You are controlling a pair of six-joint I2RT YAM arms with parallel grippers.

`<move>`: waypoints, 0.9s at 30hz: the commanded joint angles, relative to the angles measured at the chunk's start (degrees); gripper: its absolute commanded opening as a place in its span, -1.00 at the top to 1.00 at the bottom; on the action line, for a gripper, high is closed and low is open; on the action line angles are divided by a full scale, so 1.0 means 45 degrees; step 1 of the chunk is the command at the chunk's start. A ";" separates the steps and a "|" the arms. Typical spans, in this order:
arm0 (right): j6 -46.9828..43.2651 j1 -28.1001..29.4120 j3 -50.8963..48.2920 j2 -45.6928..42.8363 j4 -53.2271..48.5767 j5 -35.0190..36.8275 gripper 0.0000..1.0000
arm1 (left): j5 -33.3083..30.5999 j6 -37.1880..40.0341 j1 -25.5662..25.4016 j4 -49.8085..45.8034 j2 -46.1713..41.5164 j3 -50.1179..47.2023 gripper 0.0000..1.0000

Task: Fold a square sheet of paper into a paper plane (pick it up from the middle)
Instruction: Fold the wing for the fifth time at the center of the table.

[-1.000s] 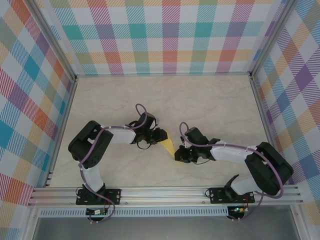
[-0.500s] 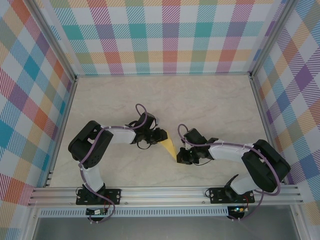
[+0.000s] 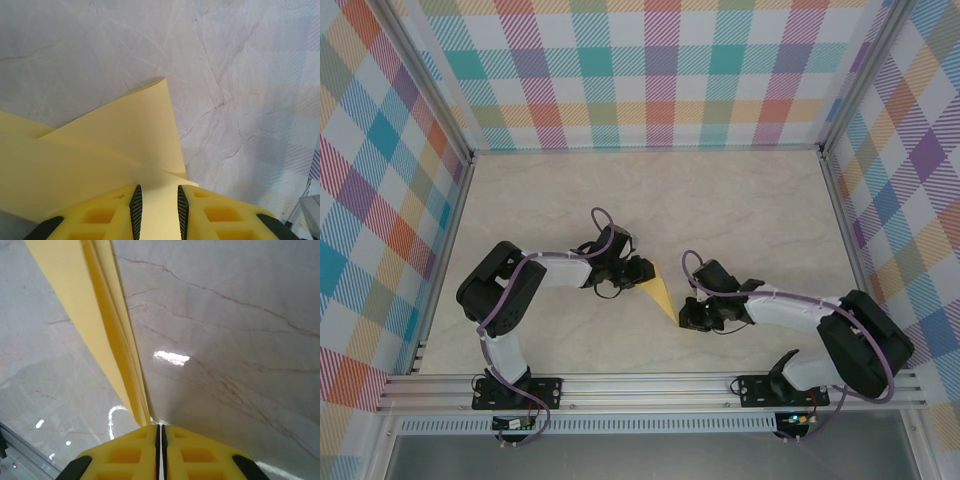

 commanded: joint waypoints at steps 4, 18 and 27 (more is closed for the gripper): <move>-0.0218 0.0037 0.0915 -0.0164 -0.0897 0.0415 0.72 | -0.0502 0.0285 -0.0124 -0.0434 0.0985 -0.0398 0.43; 0.0981 -0.0305 0.2422 0.2695 0.2112 -0.0811 0.61 | -0.0409 0.0443 -0.0128 -0.0957 0.0589 0.0133 0.39; 0.0924 -0.0286 0.1869 0.3202 0.0807 0.0425 0.63 | -0.0529 0.0518 -0.0119 -0.1402 0.0217 0.0465 0.31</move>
